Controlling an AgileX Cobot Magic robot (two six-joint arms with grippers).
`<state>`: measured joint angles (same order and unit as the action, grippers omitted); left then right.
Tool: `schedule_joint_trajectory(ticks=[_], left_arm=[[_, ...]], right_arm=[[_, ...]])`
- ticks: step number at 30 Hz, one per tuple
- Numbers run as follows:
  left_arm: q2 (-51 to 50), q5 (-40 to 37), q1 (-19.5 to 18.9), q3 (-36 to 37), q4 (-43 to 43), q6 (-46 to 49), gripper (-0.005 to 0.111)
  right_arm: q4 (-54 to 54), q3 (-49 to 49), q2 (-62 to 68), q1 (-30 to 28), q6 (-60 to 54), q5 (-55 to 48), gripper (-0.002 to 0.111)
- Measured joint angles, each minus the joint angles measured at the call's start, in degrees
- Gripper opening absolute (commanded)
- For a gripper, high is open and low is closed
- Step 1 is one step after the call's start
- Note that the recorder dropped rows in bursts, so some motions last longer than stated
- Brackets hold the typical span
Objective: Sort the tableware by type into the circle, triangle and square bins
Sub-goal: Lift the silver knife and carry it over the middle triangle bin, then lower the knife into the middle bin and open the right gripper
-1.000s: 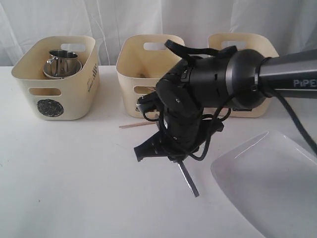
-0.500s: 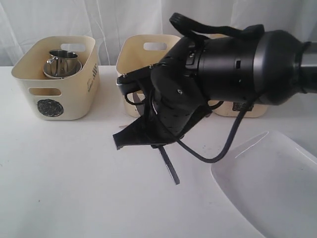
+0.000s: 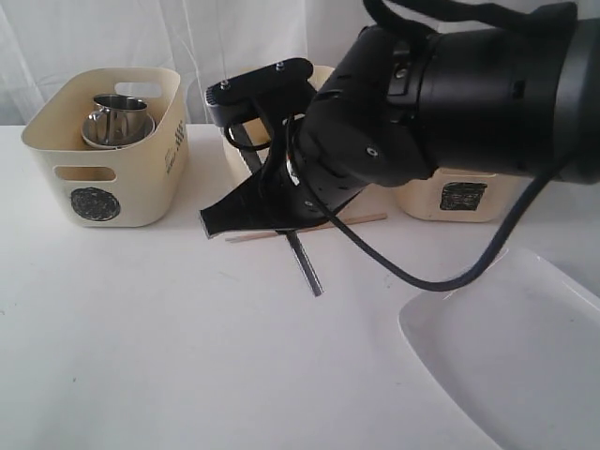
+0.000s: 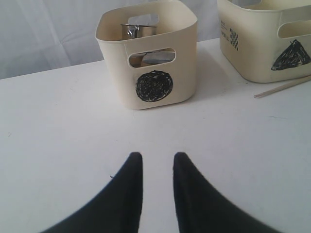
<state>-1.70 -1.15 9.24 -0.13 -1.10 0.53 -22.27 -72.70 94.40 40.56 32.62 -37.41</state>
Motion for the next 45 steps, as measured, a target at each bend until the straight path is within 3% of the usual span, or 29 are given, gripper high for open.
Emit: schedule_joint_trajectory(ticks=[16, 45], left_arm=[[0.0, 0.0, 0.0, 0.0, 0.0, 0.0, 0.029], [0.0, 0.0, 0.0, 0.0, 0.0, 0.0, 0.029]], right_arm=[[-17.0, -5.6, 3.9, -5.9, 8.2, 10.9, 0.0], [-25.2, -22.0, 17.3, -13.5, 10.8, 20.1, 0.0]])
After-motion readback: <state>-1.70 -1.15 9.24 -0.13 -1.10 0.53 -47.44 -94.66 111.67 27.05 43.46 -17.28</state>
